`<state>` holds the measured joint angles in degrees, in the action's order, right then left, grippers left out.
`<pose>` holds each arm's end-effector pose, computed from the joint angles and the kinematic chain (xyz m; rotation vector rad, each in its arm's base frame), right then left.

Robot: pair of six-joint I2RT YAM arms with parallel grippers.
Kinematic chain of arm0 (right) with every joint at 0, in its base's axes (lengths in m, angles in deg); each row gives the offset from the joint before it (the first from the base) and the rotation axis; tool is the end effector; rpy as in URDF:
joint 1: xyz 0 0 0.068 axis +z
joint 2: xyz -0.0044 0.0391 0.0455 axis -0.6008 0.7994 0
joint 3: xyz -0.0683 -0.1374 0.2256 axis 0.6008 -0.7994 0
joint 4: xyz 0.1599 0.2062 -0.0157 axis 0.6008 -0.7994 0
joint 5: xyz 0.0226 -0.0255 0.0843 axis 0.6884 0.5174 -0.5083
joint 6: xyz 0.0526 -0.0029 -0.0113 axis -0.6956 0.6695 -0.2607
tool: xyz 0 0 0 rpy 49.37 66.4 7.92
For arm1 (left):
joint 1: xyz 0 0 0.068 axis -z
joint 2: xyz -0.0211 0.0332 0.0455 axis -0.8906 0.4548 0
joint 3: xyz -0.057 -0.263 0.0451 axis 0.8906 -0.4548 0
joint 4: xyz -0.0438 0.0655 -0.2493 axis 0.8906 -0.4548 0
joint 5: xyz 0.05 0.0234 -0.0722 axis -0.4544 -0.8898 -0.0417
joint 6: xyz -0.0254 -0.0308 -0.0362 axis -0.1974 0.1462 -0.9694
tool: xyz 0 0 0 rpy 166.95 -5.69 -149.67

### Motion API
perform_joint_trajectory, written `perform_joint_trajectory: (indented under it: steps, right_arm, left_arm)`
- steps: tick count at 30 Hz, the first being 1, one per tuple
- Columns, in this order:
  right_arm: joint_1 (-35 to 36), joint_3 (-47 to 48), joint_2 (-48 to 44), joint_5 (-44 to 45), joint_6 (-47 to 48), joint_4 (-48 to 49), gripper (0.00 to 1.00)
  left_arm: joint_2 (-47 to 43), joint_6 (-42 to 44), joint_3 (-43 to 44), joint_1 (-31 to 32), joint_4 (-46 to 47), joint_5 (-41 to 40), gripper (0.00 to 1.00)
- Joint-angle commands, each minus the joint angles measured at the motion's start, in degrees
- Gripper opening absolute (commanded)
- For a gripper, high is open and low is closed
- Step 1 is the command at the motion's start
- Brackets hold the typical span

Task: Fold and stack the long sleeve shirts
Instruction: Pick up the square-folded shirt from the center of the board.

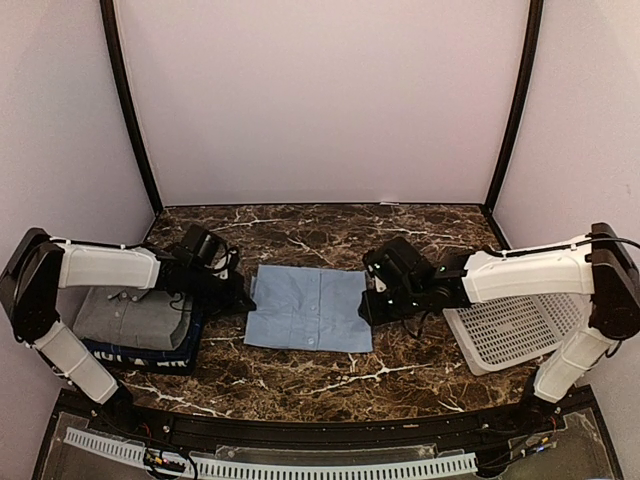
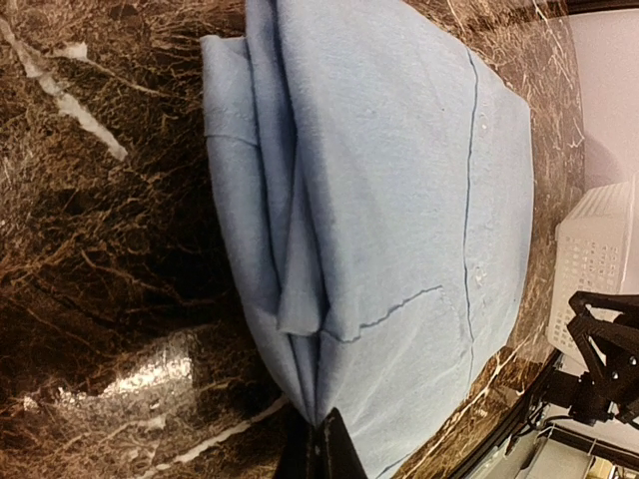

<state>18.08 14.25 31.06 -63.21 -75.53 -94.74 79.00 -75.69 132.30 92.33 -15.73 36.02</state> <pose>0.1896 0.2608 0.2036 -0.3563 2.5018 0.4744 0.2602 -0.1619 0.1774 -0.1069 2.6293 -0.9718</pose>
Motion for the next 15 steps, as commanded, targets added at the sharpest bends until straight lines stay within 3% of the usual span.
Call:
perform_joint_trajectory:
  steps: [1,8,15]
  right_arm:
    - [-1.08,3.8,4.29,0.03,2.1,2.79,0.26]
    - [-2.19,10.47,14.02,0.6,4.46,2.75,0.06]
    - [-2.14,13.43,20.16,-2.04,4.7,5.06,0.05]
  left_arm:
    - [-4.78,5.45,3.55,-1.13,-8.75,1.16,0.0]
    - [-7.75,10.98,7.81,-2.8,-16.93,1.33,0.0]
    - [-10.37,14.48,11.06,-3.77,-22.85,1.72,0.0]
